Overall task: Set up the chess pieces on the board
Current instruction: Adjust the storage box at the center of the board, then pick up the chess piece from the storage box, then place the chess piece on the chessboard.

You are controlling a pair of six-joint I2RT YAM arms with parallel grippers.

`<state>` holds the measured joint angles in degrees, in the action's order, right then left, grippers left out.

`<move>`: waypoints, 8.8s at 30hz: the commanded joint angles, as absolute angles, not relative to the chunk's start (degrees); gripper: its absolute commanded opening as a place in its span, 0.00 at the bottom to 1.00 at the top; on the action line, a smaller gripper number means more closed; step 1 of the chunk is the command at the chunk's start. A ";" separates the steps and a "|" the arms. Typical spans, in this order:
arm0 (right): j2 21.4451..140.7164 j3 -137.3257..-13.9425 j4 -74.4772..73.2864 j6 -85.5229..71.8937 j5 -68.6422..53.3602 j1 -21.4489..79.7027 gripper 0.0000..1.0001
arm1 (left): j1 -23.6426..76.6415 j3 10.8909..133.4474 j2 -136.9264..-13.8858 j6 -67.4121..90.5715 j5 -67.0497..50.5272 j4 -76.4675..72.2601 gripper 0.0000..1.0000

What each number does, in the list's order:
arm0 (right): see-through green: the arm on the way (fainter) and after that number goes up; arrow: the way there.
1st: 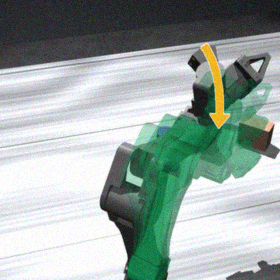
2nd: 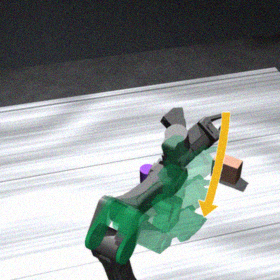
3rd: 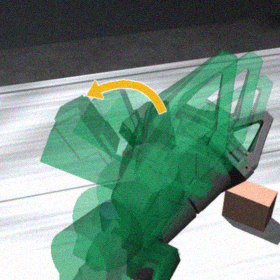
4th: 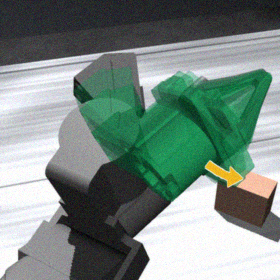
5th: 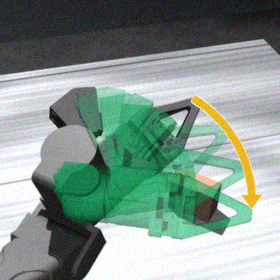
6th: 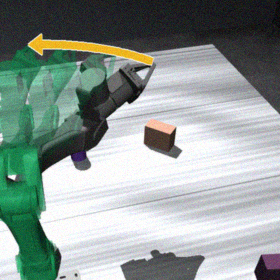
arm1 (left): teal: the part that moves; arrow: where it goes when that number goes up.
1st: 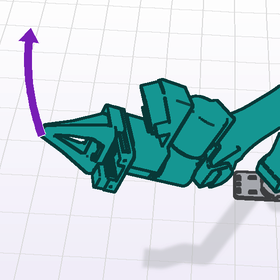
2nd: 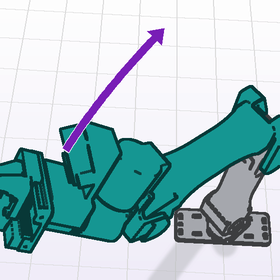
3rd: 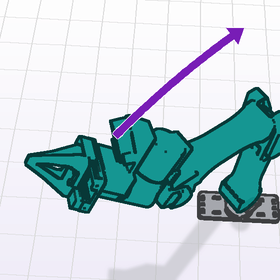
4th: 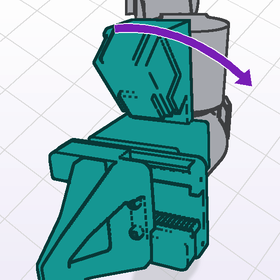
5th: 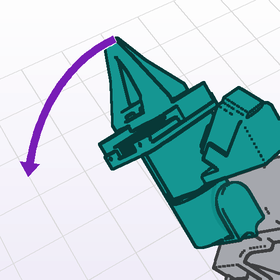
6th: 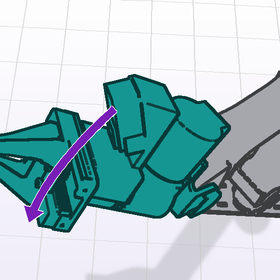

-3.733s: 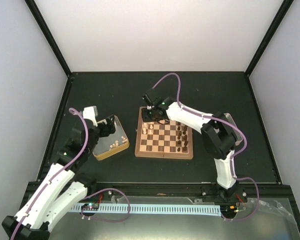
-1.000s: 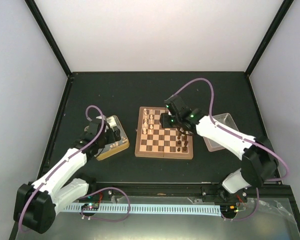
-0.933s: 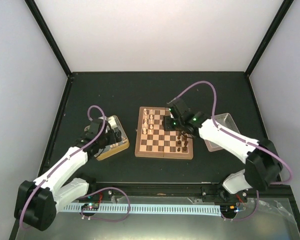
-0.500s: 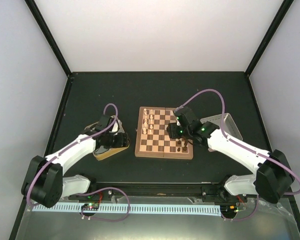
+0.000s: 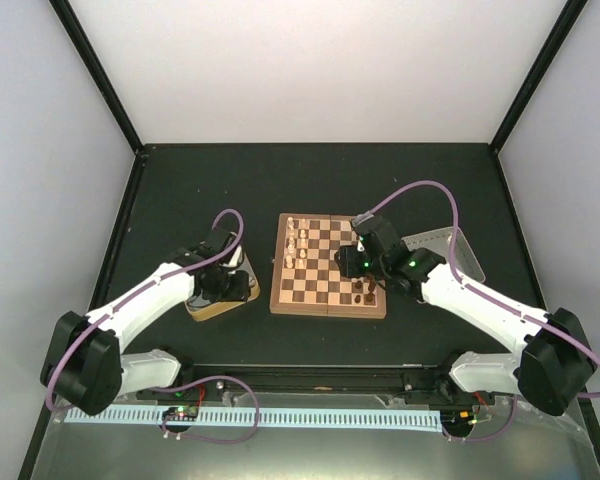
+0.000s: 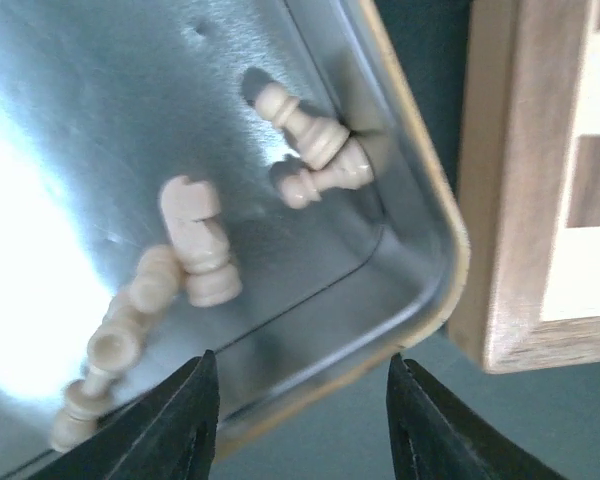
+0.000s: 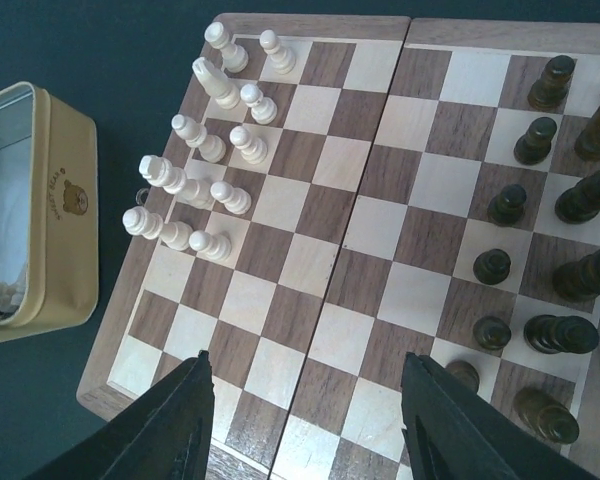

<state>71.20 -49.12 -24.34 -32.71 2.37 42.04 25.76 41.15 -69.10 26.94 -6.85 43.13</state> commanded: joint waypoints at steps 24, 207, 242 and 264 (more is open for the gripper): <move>78.05 -54.66 -25.22 -33.64 2.46 41.65 0.49 | 24.24 57.83 -89.77 30.72 3.11 37.34 0.05; 58.81 -30.96 -0.35 -41.46 22.63 51.47 0.03 | 48.42 53.71 -90.07 37.88 4.62 34.59 0.12; 49.26 -29.29 11.16 -2.31 -13.52 48.57 0.05 | 41.99 49.60 -55.82 41.45 -15.88 12.31 0.69; 59.99 -43.39 -5.67 10.78 -14.13 49.80 0.09 | 40.30 58.33 -69.22 34.52 -38.24 23.71 0.62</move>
<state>59.37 -40.77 -3.57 8.56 -16.38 49.19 40.56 54.81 -66.67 37.08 -34.22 19.05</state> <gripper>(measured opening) 0.096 0.656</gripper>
